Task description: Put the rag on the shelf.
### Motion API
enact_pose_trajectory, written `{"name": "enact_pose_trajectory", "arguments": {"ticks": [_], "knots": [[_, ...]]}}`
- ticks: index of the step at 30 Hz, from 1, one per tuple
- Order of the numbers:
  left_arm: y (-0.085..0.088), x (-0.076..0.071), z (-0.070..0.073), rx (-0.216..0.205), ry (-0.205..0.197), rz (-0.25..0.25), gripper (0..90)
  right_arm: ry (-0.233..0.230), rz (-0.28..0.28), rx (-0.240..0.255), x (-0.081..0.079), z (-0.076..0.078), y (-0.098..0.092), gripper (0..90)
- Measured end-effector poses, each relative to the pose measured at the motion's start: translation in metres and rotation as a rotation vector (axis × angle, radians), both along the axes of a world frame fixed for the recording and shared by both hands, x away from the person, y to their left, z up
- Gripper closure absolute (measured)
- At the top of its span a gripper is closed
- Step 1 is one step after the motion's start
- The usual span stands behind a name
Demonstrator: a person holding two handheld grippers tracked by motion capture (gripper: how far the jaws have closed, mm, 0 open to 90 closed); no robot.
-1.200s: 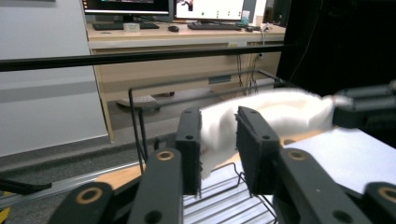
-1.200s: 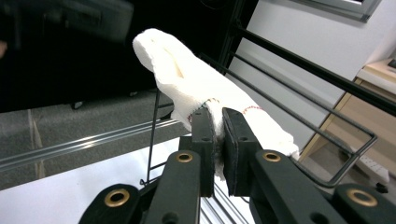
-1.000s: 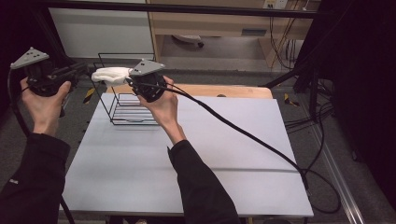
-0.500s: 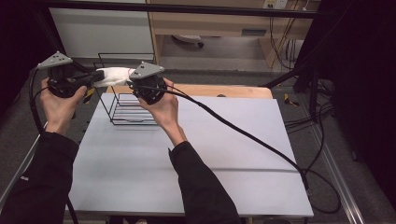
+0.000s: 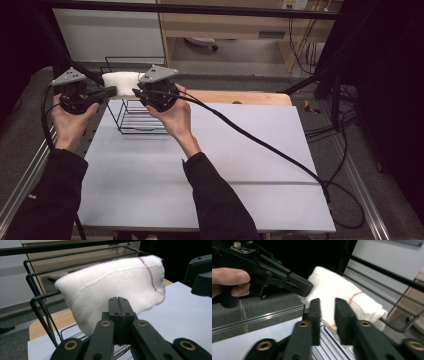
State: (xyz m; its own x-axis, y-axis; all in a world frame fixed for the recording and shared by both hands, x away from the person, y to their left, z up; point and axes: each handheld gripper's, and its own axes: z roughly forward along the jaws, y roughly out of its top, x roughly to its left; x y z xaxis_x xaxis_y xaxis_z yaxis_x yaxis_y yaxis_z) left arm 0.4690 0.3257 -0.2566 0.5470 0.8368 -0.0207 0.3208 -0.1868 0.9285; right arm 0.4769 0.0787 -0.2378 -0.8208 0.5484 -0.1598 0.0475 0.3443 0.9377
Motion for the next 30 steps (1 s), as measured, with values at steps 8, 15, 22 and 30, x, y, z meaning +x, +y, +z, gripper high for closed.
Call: {"name": "enact_pose_trajectory", "arguments": {"ticks": [8, 15, 22, 30], "knots": [[-0.005, 0.006, -0.009, 0.026, -0.016, 0.02, 89.8, 0.074, -0.064, -0.051, 0.018, -0.022, 0.005, 89.9], [-0.005, 0.007, -0.014, 0.018, -0.018, 0.029, 89.2, 0.069, -0.077, -0.052, 0.024, -0.031, 0.008, 88.1], [-0.002, -0.008, -0.014, 0.016, -0.01, 0.009, 81.0, 0.084, -0.052, -0.019, 0.014, -0.022, -0.007, 78.8], [-0.008, -0.028, -0.028, 0.023, 0.033, -0.027, 59.4, 0.123, -0.037, 0.015, -0.001, -0.019, -0.039, 59.2]]}}
